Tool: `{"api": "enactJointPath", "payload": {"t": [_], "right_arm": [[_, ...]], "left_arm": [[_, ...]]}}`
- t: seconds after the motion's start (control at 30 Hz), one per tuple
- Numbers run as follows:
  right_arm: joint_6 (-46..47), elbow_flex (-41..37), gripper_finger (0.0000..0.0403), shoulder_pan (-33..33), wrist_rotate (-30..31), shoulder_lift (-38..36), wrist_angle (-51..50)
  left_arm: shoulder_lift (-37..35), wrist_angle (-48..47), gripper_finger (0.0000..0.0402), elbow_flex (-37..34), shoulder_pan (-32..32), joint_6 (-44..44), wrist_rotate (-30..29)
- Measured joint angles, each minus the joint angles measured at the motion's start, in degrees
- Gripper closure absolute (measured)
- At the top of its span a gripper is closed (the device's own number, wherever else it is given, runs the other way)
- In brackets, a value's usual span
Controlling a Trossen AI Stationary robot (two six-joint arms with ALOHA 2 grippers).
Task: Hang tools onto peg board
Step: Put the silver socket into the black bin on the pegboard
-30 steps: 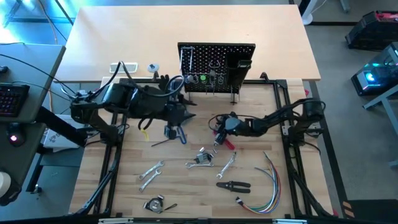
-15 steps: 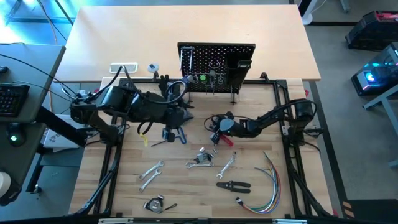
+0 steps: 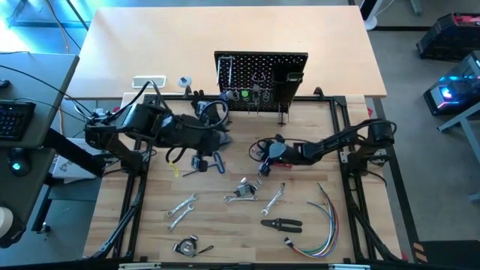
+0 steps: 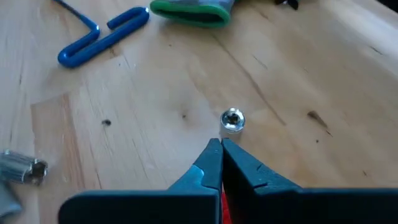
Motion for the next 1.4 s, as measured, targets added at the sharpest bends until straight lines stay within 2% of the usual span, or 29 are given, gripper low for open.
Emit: {"api": "enactJointPath", "payload": {"t": [0.1, 0.2, 0.47, 0.63, 0.8, 1.13, 1.27, 1.4], "right_arm": [[-2.18, -0.02, 0.0402, -0.02, -2.30, -0.70, 0.31], [-3.80, 0.02, 0.0385, -0.38, -3.71, -0.81, 1.49], [-5.80, 0.02, 0.0256, -3.03, -3.70, -0.79, 2.73], [-6.73, 0.07, 0.0220, -4.28, -4.66, 0.74, 5.83], [-6.62, 0.09, 0.0218, -5.41, -7.14, 5.02, 10.04], [-6.45, 1.37, 0.0221, -6.53, -7.24, 12.60, 15.88], [-6.64, 3.52, 0.0256, -6.51, -7.08, 14.71, 16.00], [-6.83, 5.08, 0.0324, -6.51, -7.17, 15.34, 13.72]], "left_arm": [[0.00, -2.41, 0.0254, 0.00, -0.26, -2.18, -0.02], [0.00, -3.40, 0.0254, 0.00, -0.76, -3.79, -0.02], [0.00, -3.52, 0.0254, 0.02, -2.79, -5.24, 0.01], [0.00, -3.46, 0.0254, 0.00, -3.44, -5.87, -0.02], [0.00, -3.42, 0.0254, 0.00, -3.66, -6.29, -0.04], [0.00, -3.35, 0.0254, 0.00, -3.66, -6.28, -0.06], [0.00, -3.30, 0.0254, 0.00, -3.66, -6.26, -0.08], [0.00, -3.35, 0.0254, 0.00, -3.66, -6.29, -0.08]]}}
